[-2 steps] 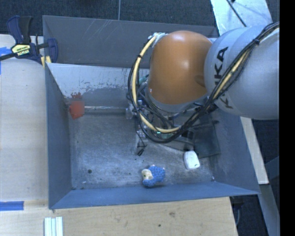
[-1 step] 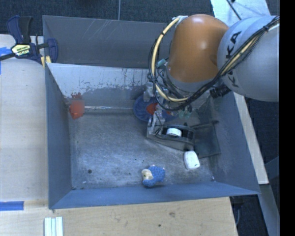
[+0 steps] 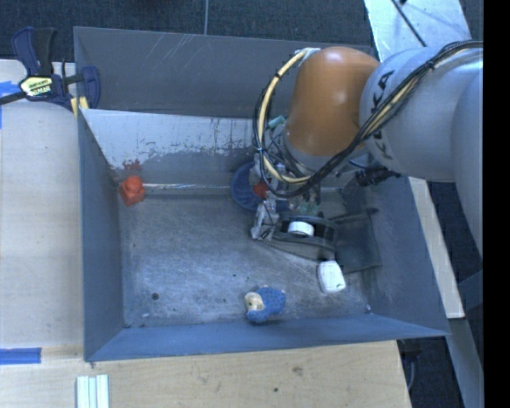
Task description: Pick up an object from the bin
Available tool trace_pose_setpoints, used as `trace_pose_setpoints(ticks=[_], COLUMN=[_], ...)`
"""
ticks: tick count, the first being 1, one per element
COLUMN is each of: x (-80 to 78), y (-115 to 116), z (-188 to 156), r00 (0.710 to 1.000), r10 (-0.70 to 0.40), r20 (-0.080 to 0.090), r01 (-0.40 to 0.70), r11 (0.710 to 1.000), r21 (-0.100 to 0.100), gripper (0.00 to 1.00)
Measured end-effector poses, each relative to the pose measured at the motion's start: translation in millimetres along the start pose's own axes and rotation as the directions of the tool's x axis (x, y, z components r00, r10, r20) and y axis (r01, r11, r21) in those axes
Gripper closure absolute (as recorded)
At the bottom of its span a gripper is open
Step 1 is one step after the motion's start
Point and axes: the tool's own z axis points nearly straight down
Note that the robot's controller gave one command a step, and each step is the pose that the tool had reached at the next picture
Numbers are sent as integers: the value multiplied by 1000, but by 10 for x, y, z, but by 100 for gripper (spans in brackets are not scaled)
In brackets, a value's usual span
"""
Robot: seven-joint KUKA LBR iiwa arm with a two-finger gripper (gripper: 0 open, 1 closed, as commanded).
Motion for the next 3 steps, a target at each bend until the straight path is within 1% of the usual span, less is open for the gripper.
trace_pose_setpoints(ticks=[1,2,3], x=[-158,-182,-150], y=[8,25,21], z=[615,554,-681], r00=[994,993,977], r10=[111,112,213], r20=[13,20,6], r01=[-111,-112,-213], r11=[994,994,977], r21=[-7,-11,-3], gripper=[0,100,100])
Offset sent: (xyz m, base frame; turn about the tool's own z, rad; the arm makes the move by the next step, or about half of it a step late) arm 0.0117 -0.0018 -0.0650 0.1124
